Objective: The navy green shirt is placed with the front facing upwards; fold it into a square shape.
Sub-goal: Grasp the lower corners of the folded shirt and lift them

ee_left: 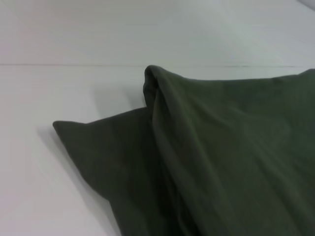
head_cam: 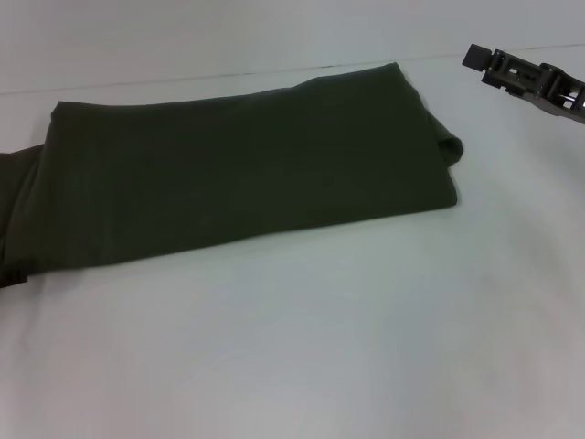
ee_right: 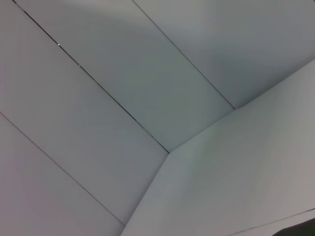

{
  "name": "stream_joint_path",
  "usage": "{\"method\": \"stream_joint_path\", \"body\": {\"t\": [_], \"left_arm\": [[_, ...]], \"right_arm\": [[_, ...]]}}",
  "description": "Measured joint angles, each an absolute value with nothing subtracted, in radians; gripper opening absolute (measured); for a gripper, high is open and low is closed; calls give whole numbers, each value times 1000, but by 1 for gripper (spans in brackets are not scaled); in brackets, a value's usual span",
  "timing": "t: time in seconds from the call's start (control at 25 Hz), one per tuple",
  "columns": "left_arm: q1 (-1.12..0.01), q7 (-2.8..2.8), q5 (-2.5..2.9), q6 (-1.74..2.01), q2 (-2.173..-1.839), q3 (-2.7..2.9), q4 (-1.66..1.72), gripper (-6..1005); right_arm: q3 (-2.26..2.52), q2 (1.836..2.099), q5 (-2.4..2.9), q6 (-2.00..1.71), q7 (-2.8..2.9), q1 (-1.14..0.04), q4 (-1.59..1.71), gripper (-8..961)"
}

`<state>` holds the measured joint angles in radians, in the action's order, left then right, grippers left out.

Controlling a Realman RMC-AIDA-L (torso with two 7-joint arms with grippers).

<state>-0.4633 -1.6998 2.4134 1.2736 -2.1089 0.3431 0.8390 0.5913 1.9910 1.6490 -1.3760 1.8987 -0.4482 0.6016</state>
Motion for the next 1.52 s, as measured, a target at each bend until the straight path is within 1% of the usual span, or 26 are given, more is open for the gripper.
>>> {"method": "stream_joint_path", "body": {"t": [0.68,0.8,1.0,1.52], "left_arm": [[-459,-1703,2420,1241,-2115,339,841,803],[-460,-1704,2425,1233,-2116,343,839,569],[-460,-1706,2427,1238,-2116,343,839,358],[-464,-1701,2428,1272,-2115,357,844,107]], "right_arm": [[590,1994,1649,-1379,1899,-446,602,898],[590,1994,1649,-1379,1899,-446,601,897],[589,1994,1647,-1379,1899,-442,601,894],[598,1992,1652,-1372,1899,-437,600,887]]}}
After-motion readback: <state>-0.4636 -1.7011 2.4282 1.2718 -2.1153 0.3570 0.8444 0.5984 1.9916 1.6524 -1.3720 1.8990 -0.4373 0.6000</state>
